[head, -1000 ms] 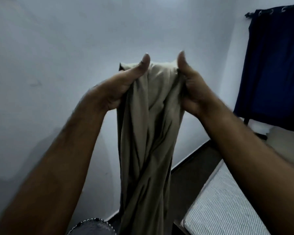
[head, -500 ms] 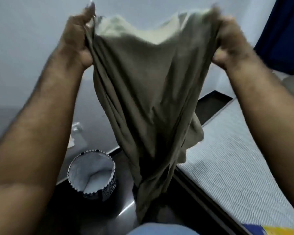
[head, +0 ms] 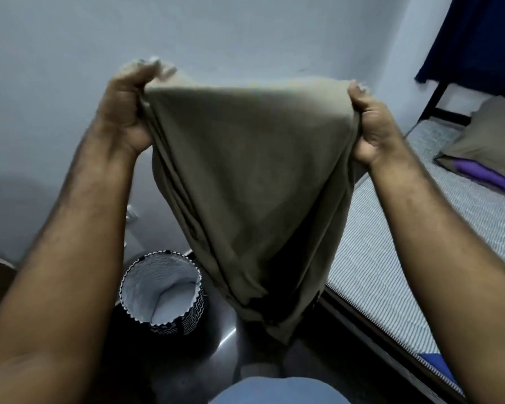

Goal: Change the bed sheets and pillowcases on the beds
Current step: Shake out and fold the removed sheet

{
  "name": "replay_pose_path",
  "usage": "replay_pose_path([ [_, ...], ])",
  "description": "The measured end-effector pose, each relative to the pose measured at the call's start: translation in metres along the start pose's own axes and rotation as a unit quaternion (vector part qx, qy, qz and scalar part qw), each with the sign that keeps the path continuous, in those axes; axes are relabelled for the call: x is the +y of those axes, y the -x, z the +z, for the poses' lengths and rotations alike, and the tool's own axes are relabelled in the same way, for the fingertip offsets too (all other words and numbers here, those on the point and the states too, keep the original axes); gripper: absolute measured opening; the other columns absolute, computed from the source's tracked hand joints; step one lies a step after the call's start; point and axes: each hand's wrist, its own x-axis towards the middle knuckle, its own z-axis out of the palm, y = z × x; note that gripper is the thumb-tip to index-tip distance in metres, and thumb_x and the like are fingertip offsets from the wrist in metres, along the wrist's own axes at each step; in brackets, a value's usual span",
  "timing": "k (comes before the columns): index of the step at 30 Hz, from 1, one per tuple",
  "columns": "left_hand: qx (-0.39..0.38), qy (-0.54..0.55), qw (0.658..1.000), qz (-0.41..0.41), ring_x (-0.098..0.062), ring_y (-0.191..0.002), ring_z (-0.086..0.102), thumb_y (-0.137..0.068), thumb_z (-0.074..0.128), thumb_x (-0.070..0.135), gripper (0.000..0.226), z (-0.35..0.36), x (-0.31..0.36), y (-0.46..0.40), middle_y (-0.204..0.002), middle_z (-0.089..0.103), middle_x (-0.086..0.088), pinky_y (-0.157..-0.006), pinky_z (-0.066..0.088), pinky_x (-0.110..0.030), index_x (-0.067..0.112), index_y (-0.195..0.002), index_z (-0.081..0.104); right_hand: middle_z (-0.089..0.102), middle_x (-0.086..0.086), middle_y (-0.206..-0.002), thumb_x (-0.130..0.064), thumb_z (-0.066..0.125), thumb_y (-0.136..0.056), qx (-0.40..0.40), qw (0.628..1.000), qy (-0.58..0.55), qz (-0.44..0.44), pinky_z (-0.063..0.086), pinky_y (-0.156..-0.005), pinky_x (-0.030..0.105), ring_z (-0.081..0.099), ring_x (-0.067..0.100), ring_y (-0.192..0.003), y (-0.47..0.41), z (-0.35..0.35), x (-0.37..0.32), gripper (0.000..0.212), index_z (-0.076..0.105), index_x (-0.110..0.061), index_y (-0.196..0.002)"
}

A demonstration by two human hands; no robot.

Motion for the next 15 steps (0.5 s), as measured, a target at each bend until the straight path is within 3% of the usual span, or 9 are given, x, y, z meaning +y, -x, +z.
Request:
replay_pose_path([
  [2, -0.009, 0.144, 0.990, 0.006, -0.031, -0.095, 0.058, -0.095, 0.058, 0.021, 0.016, -0.020, -0.004, 0.003, -0.092, 0.057, -0.014, -0.099, 0.045, -0.042, 0.007, -0.089, 0.055, 0.065, 0.024, -0.121, -0.024, 0.057, -0.099, 0.019, 0.998, -0.065, 0.006, 0.048, -0.105, 0.054, 0.062, 0.035, -0.117, 0.000, -0.006, 0.002, 0.029, 0.063, -0.005, -0.120],
  [4, 0.018, 0.204, 0.979, 0.013, -0.033, -0.102, 0.059, -0.097, 0.056, 0.021, 0.014, -0.036, -0.011, 0.008, -0.096, 0.061, -0.016, -0.107, 0.043, -0.047, 0.007, -0.094, 0.057, 0.061, 0.024, -0.133, -0.030, 0.052, -0.102, 0.074, 0.995, -0.064, 0.017, 0.049, -0.103, 0.056, 0.062, 0.035, -0.121, 0.005, -0.008, 0.003, 0.047, 0.051, -0.003, -0.141],
  [6, 0.042, 0.180, 0.983, -0.010, -0.031, -0.101, 0.062, -0.098, 0.055, 0.028, 0.019, -0.034, -0.019, 0.017, -0.094, 0.066, -0.014, -0.107, 0.046, -0.047, 0.010, -0.093, 0.059, 0.063, 0.024, -0.130, -0.038, 0.051, -0.102, 0.072, 0.994, -0.066, 0.040, 0.050, -0.103, 0.054, 0.063, 0.036, -0.121, 0.010, -0.005, 0.006, 0.057, 0.045, -0.001, -0.146],
  [9, 0.040, 0.055, 0.995, -0.076, -0.018, -0.091, 0.068, -0.095, 0.054, 0.046, 0.032, 0.000, -0.040, 0.028, -0.085, 0.071, -0.003, -0.094, 0.054, -0.036, 0.018, -0.086, 0.067, 0.063, 0.022, -0.127, -0.045, 0.050, -0.098, -0.010, 0.998, 0.003, 0.068, 0.046, -0.108, 0.050, 0.056, 0.036, -0.128, 0.029, 0.018, 0.014, 0.061, 0.051, 0.001, -0.138],
  [12, 0.026, -0.006, 0.988, -0.155, -0.015, -0.086, 0.075, -0.097, 0.047, 0.053, 0.055, 0.041, -0.075, 0.040, -0.086, 0.077, -0.007, -0.080, 0.060, -0.030, 0.016, -0.073, 0.080, 0.065, 0.018, -0.124, -0.045, 0.040, -0.102, -0.070, 0.991, 0.084, 0.081, 0.046, -0.109, 0.045, 0.058, 0.032, -0.125, 0.051, 0.050, 0.024, 0.050, 0.059, -0.006, -0.126],
  [14, -0.015, 0.031, 0.980, -0.198, -0.026, -0.114, 0.068, -0.094, 0.052, 0.059, 0.058, 0.062, -0.101, 0.047, -0.118, 0.071, -0.020, -0.098, 0.055, -0.041, 0.009, -0.110, 0.077, 0.071, 0.008, -0.117, -0.048, 0.037, -0.102, -0.128, 0.977, 0.145, 0.086, 0.054, -0.098, 0.032, 0.067, 0.020, -0.112, 0.059, 0.062, 0.036, 0.052, 0.061, -0.009, -0.124],
  [15, -0.031, 0.073, 0.976, -0.201, -0.032, -0.128, 0.058, -0.092, 0.052, 0.062, 0.070, 0.069, -0.112, 0.049, -0.136, 0.060, -0.024, -0.109, 0.047, -0.047, 0.005, -0.131, 0.065, 0.072, 0.002, -0.117, -0.050, 0.039, -0.099, -0.145, 0.969, 0.184, 0.079, 0.054, -0.093, 0.026, 0.067, 0.013, -0.110, 0.062, 0.066, 0.041, 0.053, 0.060, -0.011, -0.128],
])
